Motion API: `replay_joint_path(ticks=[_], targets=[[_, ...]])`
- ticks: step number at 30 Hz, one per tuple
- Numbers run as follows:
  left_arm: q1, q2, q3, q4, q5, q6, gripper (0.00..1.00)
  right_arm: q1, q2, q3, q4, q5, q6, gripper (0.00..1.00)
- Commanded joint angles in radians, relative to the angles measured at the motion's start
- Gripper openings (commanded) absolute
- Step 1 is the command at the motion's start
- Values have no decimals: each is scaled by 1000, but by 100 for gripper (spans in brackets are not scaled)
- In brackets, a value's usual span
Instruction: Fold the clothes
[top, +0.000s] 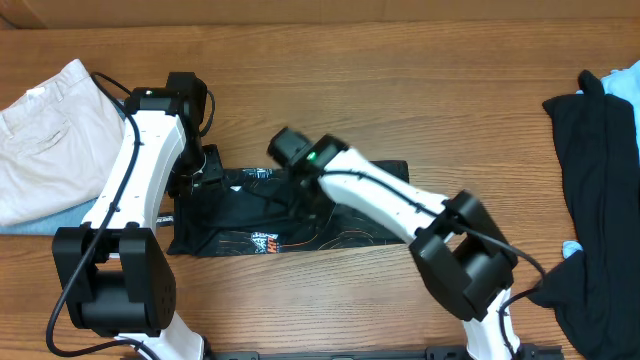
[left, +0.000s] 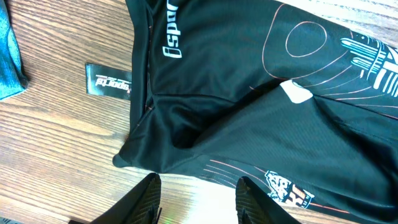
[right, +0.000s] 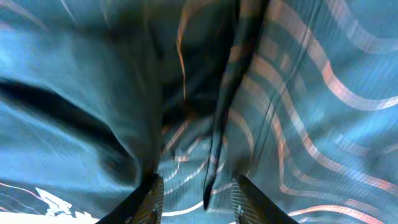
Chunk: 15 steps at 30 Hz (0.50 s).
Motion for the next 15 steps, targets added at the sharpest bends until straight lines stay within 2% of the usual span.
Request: replay_joint_path(ticks=[1,6,15], targets=[[1,-15,16,-3,-6,13,42,-9,-4,-15,6,30,114,39],[1,-15,16,-2,-6,17,43,-9,0,-16,-10,68,182,39],[1,-15,16,1,-6,20,43,-9,28,-16,-8,54,180,39]])
